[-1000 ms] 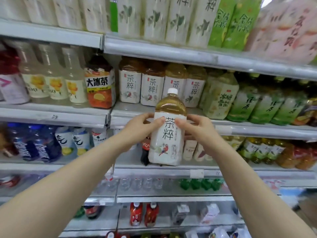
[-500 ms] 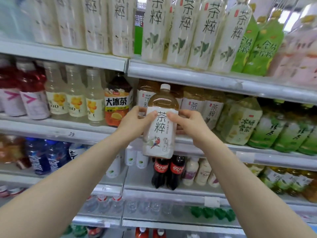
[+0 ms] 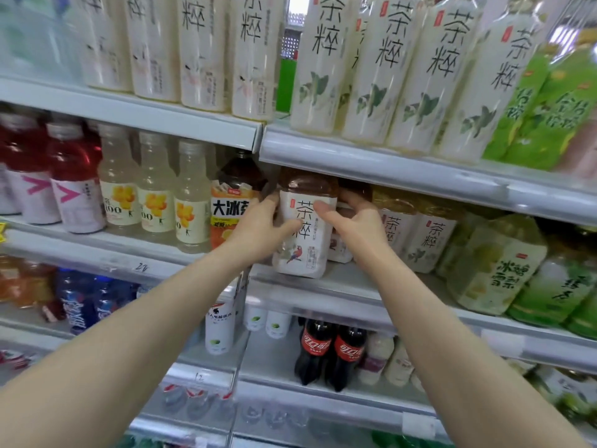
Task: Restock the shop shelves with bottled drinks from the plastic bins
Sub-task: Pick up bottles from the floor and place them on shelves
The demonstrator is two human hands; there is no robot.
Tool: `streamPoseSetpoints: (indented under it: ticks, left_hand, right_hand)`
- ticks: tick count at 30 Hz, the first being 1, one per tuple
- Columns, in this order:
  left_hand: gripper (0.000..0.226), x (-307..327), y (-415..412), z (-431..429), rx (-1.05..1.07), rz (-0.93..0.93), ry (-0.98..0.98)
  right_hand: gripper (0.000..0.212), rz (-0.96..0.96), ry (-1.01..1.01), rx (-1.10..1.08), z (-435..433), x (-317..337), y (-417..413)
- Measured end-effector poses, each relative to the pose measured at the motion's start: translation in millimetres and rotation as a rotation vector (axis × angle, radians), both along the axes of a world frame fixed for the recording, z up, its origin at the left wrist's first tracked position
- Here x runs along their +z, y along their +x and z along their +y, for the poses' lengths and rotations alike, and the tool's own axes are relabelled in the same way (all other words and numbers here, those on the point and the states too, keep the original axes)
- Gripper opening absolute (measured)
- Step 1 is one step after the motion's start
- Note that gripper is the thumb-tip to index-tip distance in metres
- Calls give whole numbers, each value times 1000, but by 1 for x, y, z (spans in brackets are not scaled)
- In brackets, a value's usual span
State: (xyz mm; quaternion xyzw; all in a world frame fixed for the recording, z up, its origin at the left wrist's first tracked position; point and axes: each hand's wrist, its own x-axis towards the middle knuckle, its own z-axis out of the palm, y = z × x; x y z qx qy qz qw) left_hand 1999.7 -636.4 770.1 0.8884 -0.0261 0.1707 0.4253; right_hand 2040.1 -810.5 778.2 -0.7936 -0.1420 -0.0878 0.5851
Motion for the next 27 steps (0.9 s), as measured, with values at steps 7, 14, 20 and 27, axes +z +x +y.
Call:
streamPoseSetpoints:
  ticks: [7, 14, 20, 27]
  left_hand:
    - [72, -25, 11, 6, 50, -58, 123]
    - [70, -45, 4, 3, 132, -185, 100]
    - [54, -69, -1, 10, 145, -131, 60]
    - [47, -76, -5, 24, 82, -166, 15]
  right_hand:
    - [37, 6, 143, 110, 6, -26, 10]
    - [61, -1, -13, 84, 7, -33, 10]
    - [57, 40, -162, 14, 7, -57, 5]
    - [56, 9, -91, -37, 14, -67, 3]
